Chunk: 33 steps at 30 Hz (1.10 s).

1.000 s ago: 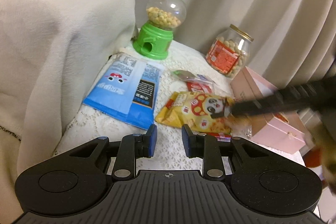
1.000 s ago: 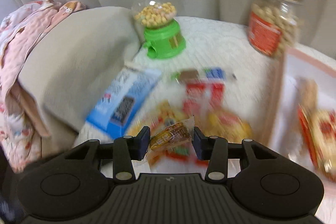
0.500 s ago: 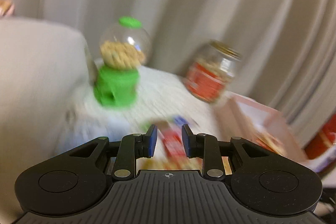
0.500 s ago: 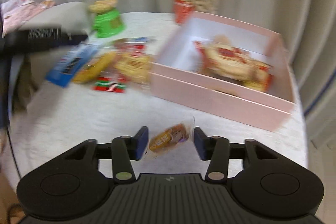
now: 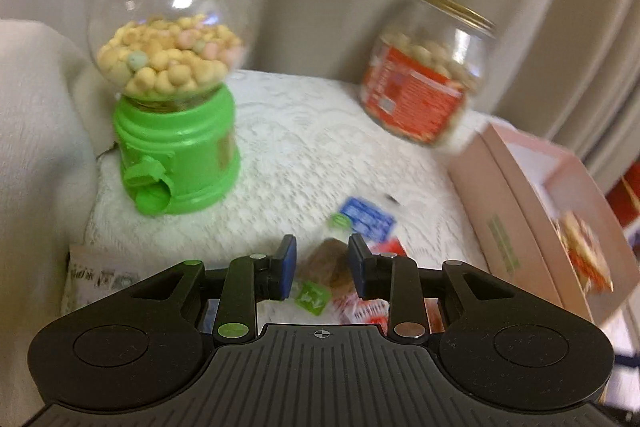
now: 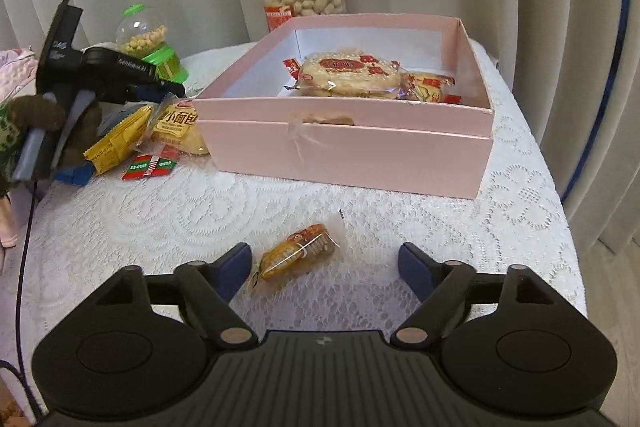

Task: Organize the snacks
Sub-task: 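Grasp the brown cookie packet with blue label using the left tool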

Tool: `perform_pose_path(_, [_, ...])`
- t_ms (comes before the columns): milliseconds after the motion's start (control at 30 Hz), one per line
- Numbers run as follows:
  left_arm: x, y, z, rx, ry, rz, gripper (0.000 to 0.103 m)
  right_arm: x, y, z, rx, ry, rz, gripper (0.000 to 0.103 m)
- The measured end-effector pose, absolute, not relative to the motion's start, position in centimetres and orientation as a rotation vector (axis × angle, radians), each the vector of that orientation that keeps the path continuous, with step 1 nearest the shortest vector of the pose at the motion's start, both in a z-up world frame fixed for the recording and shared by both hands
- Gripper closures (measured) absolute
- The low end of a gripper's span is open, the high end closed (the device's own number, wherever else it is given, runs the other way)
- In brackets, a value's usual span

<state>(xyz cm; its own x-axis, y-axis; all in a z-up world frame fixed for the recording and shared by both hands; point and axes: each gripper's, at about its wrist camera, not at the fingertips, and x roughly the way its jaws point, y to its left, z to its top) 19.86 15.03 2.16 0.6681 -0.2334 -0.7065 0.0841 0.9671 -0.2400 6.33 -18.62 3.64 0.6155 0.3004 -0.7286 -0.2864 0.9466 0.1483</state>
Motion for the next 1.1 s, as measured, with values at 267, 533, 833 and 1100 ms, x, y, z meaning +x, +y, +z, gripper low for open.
perform_pose_path(267, [17.8, 11.2, 2.7, 0.054, 0.759, -0.150, 0.069, 5.7, -17.1, 3.0, -0.058, 0.805, 0.325, 0.011])
perform_pose_path(533, [19.4, 12.5, 3.0, -0.092, 0.797, -0.117, 0.067, 5.7, -16.9, 2.9, -0.060, 0.805, 0.318, 0.011])
perform_pose_path(833, [18.3, 12.5, 2.8, -0.067, 0.802, -0.202, 0.055, 5.8, -16.6, 2.8, -0.081, 0.808, 0.309, 0.009])
perform_pose_path(1100, [18.7, 11.5, 2.6, -0.022, 0.792, -0.145, 0.052, 5.9, -16.4, 2.7, -0.088, 0.812, 0.301, 0.006])
